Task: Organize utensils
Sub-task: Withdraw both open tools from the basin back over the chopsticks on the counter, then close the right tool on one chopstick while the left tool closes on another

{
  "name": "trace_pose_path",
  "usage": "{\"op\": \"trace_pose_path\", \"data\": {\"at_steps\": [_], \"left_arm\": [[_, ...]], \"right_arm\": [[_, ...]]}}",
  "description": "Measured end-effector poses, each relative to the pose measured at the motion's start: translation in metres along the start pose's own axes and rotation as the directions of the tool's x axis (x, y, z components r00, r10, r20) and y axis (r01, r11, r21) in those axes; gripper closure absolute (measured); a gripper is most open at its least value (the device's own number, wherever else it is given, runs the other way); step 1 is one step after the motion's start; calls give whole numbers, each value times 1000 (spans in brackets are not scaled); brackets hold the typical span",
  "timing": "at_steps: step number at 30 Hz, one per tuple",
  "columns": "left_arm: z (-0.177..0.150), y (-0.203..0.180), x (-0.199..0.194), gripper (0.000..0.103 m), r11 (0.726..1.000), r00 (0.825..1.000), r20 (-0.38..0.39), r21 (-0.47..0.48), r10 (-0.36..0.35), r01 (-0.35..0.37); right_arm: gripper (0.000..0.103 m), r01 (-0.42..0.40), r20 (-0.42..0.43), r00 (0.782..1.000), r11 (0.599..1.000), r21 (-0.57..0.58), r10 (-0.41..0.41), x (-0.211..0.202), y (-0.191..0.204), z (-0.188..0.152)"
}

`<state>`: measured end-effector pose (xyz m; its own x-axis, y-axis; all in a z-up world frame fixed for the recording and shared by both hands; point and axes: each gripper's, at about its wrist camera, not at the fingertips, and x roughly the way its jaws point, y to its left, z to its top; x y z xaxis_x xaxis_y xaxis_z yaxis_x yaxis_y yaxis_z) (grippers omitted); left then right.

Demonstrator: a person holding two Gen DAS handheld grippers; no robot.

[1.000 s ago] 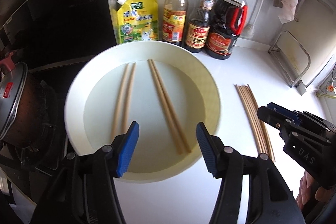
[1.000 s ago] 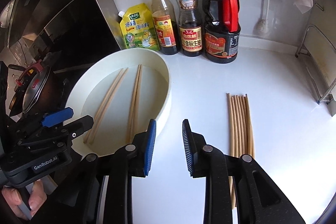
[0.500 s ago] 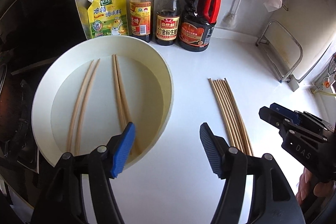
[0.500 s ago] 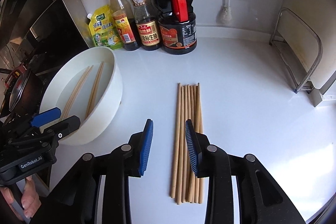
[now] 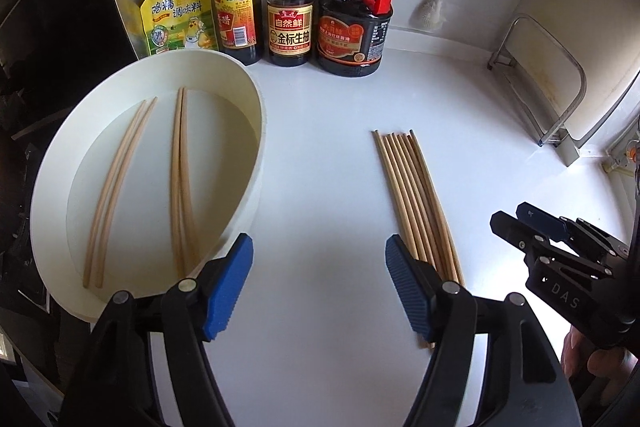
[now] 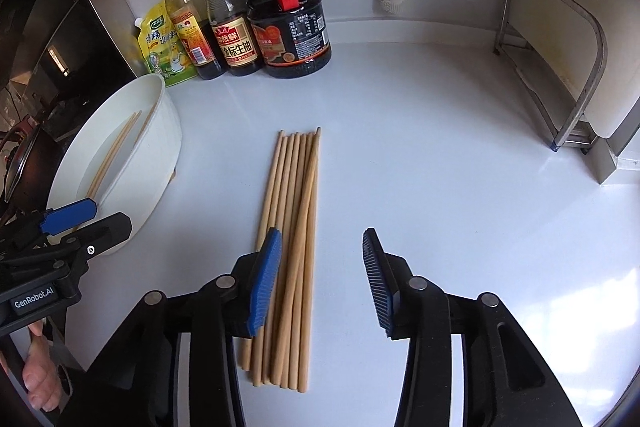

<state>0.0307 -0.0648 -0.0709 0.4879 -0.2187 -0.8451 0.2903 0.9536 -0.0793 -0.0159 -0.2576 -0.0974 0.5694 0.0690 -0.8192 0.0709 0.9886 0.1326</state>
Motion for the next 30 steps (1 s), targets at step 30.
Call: {"op": "trace_pose_path", "data": {"at_steps": [30], "left_arm": [[-22, -18, 33, 30, 1000, 998, -64, -7, -1, 1]], "right_arm": [[61, 23, -60, 998, 994, -109, -29, 49, 3, -28]]}}
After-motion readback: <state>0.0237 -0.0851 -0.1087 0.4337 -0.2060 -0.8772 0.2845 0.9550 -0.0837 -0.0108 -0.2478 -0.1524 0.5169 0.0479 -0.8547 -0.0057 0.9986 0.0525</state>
